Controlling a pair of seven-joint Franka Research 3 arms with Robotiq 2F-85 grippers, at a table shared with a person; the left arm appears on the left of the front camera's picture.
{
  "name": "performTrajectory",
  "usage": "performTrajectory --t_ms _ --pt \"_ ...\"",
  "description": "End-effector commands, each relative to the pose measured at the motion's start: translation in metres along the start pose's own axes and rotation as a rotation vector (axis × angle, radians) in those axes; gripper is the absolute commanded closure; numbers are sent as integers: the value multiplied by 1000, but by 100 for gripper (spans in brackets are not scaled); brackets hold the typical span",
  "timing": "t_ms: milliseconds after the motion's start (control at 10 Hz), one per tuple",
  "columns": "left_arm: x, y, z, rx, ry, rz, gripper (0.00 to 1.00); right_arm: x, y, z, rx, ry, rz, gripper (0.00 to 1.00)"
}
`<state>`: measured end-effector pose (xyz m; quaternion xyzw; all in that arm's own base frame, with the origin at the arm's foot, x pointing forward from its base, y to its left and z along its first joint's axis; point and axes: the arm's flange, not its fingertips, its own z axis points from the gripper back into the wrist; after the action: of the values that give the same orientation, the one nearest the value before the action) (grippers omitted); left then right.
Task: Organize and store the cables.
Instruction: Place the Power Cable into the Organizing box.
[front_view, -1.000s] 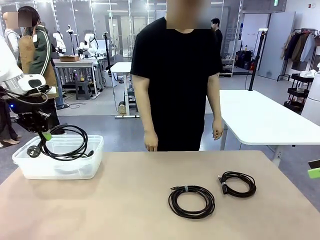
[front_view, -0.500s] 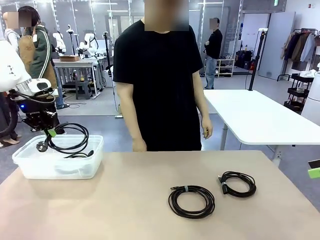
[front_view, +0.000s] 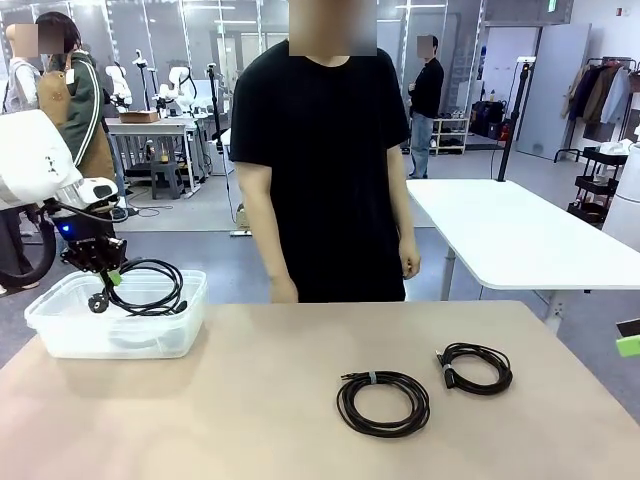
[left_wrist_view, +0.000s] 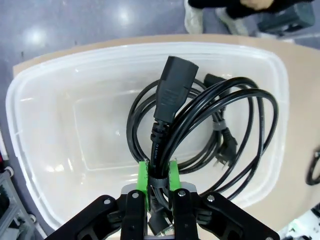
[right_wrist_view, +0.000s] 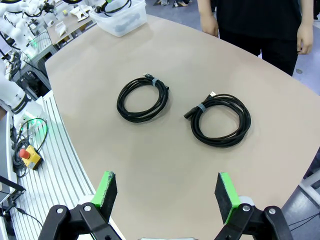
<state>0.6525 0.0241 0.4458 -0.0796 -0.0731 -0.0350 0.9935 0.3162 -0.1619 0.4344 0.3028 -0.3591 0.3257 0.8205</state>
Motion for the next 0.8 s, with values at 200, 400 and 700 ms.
performTrajectory --t_ms 200,400,700 --pt "4 8 -19 -10 -14 37 81 0 -2 -1 2 -19 12 0" --pt "0 9 -18 6 -19 46 62 0 -2 -1 2 -19 12 0" --pt "-3 8 -14 2 -23 40 11 0 -2 -1 2 -19 12 0"
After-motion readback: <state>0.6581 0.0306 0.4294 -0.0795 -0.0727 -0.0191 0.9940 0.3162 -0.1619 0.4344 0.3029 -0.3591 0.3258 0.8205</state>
